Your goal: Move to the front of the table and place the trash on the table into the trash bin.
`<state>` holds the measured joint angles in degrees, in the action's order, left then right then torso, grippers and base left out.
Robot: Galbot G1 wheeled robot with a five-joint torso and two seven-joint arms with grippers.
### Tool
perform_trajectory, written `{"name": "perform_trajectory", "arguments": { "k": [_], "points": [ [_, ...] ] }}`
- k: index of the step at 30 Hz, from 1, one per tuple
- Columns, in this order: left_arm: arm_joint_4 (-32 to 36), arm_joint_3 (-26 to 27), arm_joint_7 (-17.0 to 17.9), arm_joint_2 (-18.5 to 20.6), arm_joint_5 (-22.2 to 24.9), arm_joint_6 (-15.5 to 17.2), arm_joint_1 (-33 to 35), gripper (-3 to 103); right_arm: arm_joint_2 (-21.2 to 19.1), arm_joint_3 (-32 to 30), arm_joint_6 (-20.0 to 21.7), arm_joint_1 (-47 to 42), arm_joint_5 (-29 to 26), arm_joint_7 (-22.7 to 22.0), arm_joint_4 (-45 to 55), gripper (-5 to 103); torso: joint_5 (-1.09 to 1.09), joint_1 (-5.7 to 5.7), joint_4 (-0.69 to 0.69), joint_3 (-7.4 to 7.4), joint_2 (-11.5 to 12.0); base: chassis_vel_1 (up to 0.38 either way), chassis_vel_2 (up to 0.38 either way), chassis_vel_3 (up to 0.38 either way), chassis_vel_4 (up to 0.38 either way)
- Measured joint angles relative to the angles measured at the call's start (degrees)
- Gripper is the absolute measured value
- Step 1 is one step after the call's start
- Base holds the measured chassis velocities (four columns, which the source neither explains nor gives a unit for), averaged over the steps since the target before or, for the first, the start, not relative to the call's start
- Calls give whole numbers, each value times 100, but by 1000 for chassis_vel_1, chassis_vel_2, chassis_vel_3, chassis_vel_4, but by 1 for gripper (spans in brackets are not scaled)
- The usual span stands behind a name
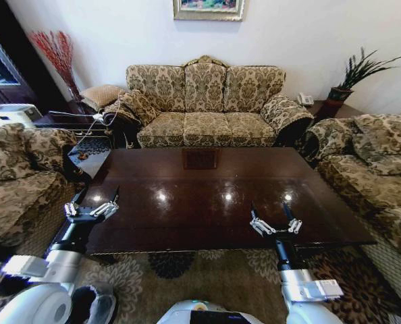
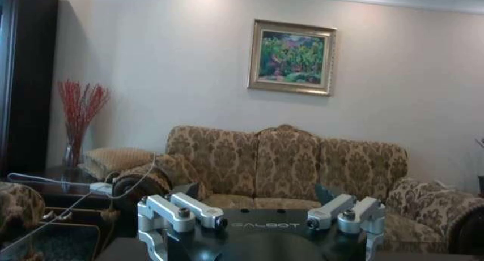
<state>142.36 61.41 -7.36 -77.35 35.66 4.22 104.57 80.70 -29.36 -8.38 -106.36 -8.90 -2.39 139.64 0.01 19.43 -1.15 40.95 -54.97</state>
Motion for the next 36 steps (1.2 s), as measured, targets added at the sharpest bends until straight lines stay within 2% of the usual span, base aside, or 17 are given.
{"name": "perform_trajectory", "arguments": {
  "k": [36],
  "points": [
    [-5, 1, 0, 0, 2, -1, 0, 100, -1, 0, 1, 1, -3, 1, -1, 100, -1, 0, 0, 0, 0, 0, 0, 0, 0]
  ]
}}
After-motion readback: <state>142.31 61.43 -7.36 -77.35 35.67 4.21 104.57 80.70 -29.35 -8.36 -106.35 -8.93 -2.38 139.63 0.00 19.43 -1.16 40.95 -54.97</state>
